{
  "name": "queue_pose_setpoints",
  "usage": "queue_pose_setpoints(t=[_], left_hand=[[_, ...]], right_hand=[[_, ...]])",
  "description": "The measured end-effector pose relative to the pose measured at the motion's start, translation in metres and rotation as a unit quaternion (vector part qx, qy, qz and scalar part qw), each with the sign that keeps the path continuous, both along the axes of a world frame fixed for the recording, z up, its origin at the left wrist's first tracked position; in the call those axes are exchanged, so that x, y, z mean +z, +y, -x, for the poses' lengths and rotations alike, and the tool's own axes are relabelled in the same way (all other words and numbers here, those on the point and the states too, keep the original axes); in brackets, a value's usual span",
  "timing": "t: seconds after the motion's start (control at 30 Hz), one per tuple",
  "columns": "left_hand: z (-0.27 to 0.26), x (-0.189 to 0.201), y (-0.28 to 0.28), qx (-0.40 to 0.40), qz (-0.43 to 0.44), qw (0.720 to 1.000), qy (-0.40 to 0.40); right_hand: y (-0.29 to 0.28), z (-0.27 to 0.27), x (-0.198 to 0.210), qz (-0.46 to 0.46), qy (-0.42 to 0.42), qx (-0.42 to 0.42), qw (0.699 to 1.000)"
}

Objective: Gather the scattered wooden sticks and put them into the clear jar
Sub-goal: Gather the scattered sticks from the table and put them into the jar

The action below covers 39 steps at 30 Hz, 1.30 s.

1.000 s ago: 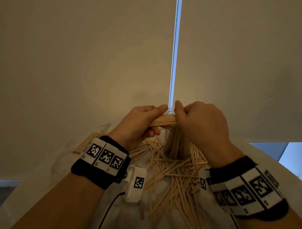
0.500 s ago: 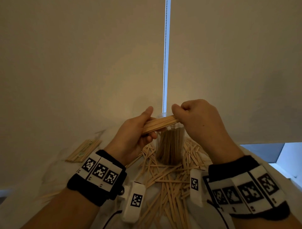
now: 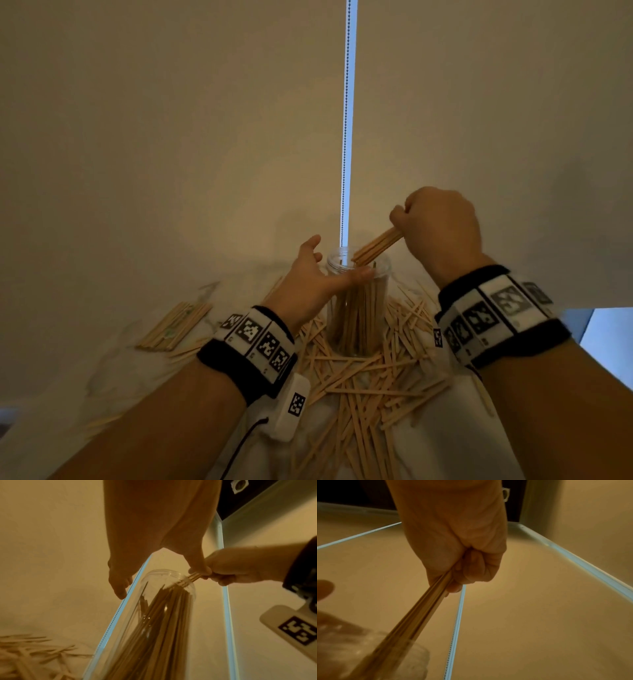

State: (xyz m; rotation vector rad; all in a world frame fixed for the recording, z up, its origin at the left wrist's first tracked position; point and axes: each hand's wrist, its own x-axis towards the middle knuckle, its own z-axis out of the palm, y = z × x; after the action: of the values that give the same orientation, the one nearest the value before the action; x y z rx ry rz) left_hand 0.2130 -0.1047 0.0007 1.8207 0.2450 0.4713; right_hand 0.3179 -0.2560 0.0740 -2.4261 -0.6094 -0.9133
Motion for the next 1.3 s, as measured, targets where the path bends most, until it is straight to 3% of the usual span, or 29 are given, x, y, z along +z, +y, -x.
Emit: queue_pose_setpoints(t=[0.13,0.27,0.43,0.7,0.9,1.03,1.17,1.3], left_hand=[[-0.017,0.003,0.004,-0.043,-0.031,0.998,0.032],[-0.021,-0.002,0.011,-0.06,-0.049,0.997,0.027],[-0.02,-0.006,0.013,-0.06,-0.047,0.997,0.015],[-0.02,-0.003,0.012,-0.061,-0.047,0.997,0.025],[-0.022,-0.007,0.014,-0.056,-0.047,0.997,0.018],[-0.022,-0.011,0.016,-0.051,-0.051,0.997,0.02],[-0.023,-0.01,0.016,-0.043,-0.072,0.996,0.024],[-0.022,-0.009,0.017,-0.047,-0.078,0.995,0.035]], right_hand=[[0.027,-0.002,0.0,0.139,-0.027,-0.011,0.99],[0.048,-0.001,-0.006,0.269,0.009,0.082,0.96],[0.056,-0.01,-0.003,0.269,0.028,0.095,0.958],[0.058,-0.007,0.001,0.363,-0.011,0.086,0.928],[0.065,-0.013,-0.009,0.276,0.092,0.089,0.953],[0.066,-0.01,-0.006,0.191,0.112,0.154,0.963],[0.065,-0.002,-0.01,0.3,0.155,0.159,0.928],[0.065,0.001,-0.007,0.35,0.129,0.118,0.92]])
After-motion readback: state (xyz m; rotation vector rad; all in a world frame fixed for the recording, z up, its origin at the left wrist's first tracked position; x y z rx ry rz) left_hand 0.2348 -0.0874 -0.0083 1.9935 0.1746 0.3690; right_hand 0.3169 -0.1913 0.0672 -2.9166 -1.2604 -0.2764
